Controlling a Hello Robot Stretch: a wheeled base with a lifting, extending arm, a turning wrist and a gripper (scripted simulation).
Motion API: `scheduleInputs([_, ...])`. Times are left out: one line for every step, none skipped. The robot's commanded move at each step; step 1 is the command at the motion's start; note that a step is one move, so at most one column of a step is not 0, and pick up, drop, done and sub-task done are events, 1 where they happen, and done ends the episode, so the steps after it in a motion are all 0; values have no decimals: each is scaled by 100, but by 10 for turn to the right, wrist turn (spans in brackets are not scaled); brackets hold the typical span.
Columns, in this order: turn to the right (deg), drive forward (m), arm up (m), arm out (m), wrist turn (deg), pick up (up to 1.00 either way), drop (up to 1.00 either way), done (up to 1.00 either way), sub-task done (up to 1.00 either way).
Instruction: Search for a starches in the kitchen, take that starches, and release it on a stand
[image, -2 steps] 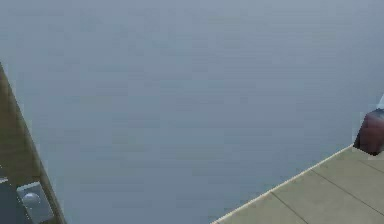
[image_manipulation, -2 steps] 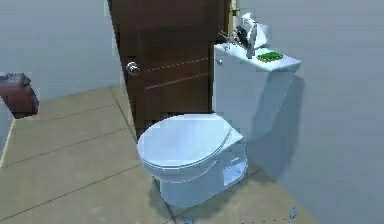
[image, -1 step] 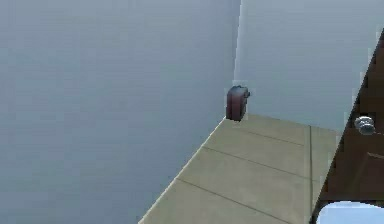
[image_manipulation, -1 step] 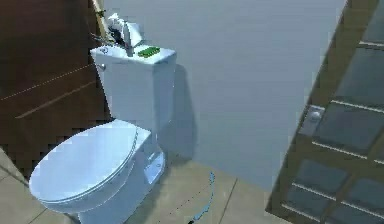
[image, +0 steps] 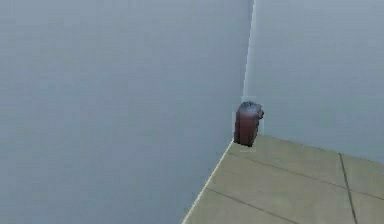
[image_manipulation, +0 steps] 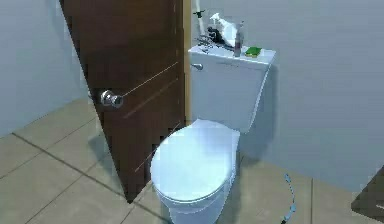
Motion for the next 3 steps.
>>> scheduleInputs([270,0,0,0,0,0,0,0,0])
scheduleInputs([0,75,0,0,0,0,0,0,0])
scheduleInputs([210,0,0,0,0,0,0,0,0])
